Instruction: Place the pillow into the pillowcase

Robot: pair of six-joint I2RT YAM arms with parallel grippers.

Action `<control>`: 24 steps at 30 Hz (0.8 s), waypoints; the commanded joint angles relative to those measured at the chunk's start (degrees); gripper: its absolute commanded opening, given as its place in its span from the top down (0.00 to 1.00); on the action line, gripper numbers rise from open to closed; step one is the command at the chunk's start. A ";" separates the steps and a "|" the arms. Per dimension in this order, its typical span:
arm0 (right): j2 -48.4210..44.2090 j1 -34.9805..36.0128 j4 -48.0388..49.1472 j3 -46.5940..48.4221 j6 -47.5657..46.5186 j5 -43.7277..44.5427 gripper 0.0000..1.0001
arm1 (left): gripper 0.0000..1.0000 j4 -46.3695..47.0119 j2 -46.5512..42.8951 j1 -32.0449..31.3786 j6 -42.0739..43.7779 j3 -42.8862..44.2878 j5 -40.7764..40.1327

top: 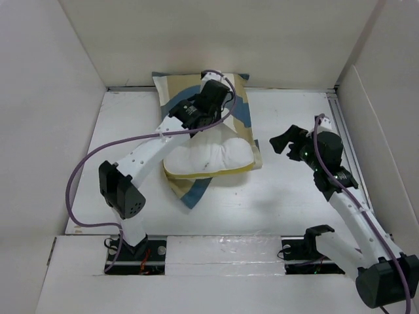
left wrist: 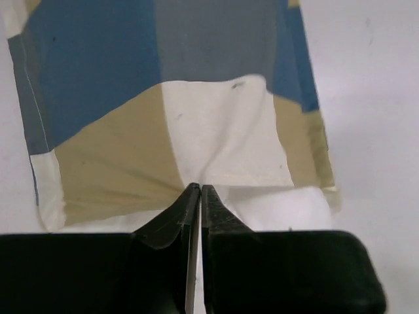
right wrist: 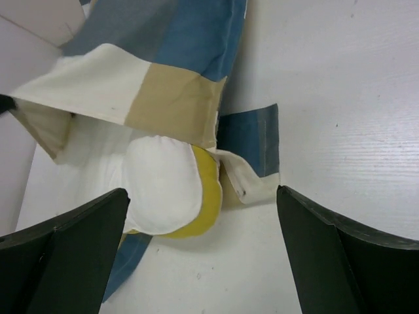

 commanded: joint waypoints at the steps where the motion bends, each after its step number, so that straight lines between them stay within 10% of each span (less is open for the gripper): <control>1: 0.41 0.28 7.80 -1.32 2.54 -1.00 0.00 | 1.00 0.48 -0.80 -0.88 -2.48 7.96 -2.14; 9: 3.84 6.09 9.83 -3.87 3.86 3.92 0.00 | 0.98 -13.05 13.18 -3.42 2.18 29.90 -2.64; 14: 4.36 6.71 9.83 -3.87 3.33 2.69 0.00 | 0.00 -3.32 2.75 -5.27 4.54 4.07 -0.81; 24: 2.62 7.23 9.83 -3.87 2.29 2.16 0.00 | 0.00 -4.97 4.04 -4.83 10.17 -9.50 4.81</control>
